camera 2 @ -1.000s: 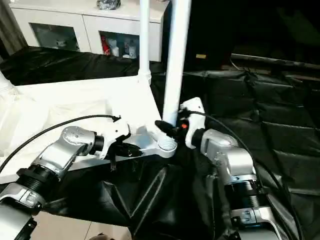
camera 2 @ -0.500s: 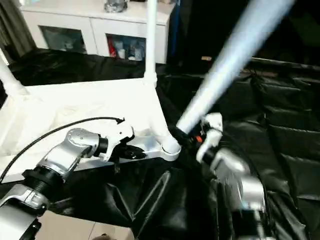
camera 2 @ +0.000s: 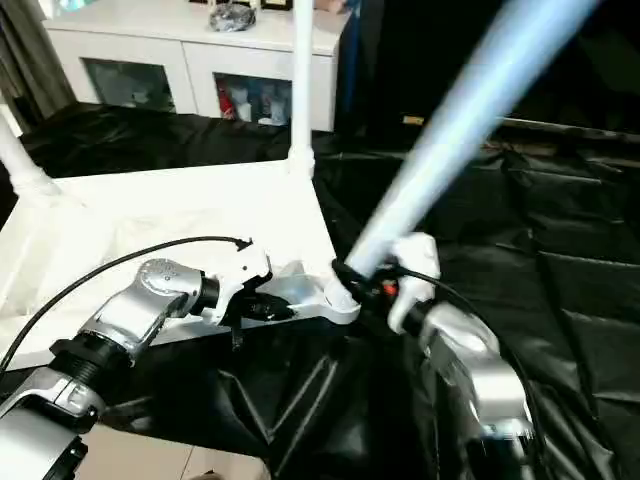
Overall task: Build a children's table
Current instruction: Insert table leg to table base
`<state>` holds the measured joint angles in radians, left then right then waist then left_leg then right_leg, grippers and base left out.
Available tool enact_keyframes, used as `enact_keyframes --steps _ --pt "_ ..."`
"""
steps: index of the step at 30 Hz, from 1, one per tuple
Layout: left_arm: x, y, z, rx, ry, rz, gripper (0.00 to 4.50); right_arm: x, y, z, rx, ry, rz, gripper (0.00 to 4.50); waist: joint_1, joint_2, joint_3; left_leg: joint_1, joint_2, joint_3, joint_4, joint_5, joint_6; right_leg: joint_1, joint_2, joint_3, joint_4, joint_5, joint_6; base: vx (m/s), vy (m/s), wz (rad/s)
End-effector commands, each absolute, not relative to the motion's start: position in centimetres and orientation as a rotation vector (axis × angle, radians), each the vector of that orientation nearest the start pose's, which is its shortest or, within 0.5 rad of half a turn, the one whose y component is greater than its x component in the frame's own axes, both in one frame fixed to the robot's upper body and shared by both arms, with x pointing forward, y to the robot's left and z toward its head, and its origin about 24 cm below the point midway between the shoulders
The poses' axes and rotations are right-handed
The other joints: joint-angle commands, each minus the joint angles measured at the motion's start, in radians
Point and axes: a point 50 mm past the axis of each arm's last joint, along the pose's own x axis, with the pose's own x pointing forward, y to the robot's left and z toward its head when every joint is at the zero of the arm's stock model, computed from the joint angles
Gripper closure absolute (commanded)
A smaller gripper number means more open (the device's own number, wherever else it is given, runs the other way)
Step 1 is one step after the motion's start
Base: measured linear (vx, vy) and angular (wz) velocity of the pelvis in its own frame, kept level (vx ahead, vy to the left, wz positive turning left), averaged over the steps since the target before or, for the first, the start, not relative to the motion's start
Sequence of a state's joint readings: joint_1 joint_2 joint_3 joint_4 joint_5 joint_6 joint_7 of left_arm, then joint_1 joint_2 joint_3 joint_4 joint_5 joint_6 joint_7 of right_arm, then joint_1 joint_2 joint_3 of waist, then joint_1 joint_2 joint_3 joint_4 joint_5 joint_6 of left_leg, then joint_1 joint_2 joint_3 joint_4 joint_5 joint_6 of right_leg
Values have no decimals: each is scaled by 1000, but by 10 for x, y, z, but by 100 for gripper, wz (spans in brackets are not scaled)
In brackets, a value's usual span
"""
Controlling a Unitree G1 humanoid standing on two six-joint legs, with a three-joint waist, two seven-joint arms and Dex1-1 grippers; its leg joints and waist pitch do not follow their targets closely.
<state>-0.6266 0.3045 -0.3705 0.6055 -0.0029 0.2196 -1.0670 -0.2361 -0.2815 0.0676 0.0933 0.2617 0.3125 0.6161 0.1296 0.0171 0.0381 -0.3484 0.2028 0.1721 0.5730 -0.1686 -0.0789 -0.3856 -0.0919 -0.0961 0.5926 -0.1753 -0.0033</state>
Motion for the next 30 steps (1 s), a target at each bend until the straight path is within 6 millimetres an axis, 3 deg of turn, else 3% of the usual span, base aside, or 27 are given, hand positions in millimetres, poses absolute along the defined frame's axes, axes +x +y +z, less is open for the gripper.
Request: enact_keyframes --steps 1,3,5,7,8,10,13,16,21,24,25,30 --pt "324 106 51 399 480 -1234 450 280 -141 32 -15 369 755 263 -1 -17 -39 5 21 -19 -81 -398 -7 24 -71 41 -113 -605 -50 0 0 0" --pt "322 105 50 402 480 -1242 450 283 -139 34 -19 376 784 263 -7 -11 -38 5 22 -20 -82 -410 -10 22 -69 40 -114 -606 -50 0 0 0" --pt "321 105 50 405 480 -1253 450 285 -137 35 -30 389 821 263 -13 -27 -39 8 23 -19 -82 -416 -8 20 -71 41 -117 -609 -48 0 0 0" --pt "318 103 51 408 478 -1269 450 286 -136 34 -42 408 860 263 -15 -19 -39 5 28 -21 -85 -411 -10 21 -71 43 -110 -563 -68 0 0 0" --pt "317 103 52 414 476 -1289 450 288 -136 32 -57 426 891 263 -16 -29 -39 5 28 -19 -85 -408 -8 22 -71 43 -110 -554 -72 0 0 0" --pt "315 103 52 423 478 -1304 450 291 -136 30 -66 443 905 263 -15 -25 -41 5 32 -20 -87 -406 -14 22 -71 47 -103 -498 -93 0 0 0" --pt "314 103 53 438 480 -1319 450 295 -138 27 -75 463 929 263 -19 -33 -43 4 30 -16 -87 -399 -14 26 -69 48 -97 -455 -114 0 0 0" --pt "313 103 55 454 485 -1344 450 296 -140 27 -72 473 966 263 -19 -35 -42 3 29 -15 -85 -384 -7 29 -70 48 -98 -467 -116 0 0 0" --pt "306 100 60 476 474 -1420 450 295 -146 23 -108 504 1060 263 -18 -34 -45 1 33 -14 -85 -353 -3 33 -70 50 -90 -414 -139 0 0 0" --pt "303 98 63 487 464 -1449 450 293 -148 24 -129 487 1096 263 -16 -32 -48 1 32 -9 -83 -317 3 36 -64 51 -79 -315 -176 0 0 0" --pt "301 98 66 490 459 -1478 450 291 -148 24 -126 473 1130 263 -14 -25 -50 0 33 -9 -82 -310 4 38 -66 51 -76 -292 -186 0 0 0" --pt "292 99 67 509 463 -1549 450 286 -151 23 -117 469 1174 263 -14 -22 -51 1 32 -8 -82 -297 9 42 -60 50 -73 -251 -202 0 0 0"
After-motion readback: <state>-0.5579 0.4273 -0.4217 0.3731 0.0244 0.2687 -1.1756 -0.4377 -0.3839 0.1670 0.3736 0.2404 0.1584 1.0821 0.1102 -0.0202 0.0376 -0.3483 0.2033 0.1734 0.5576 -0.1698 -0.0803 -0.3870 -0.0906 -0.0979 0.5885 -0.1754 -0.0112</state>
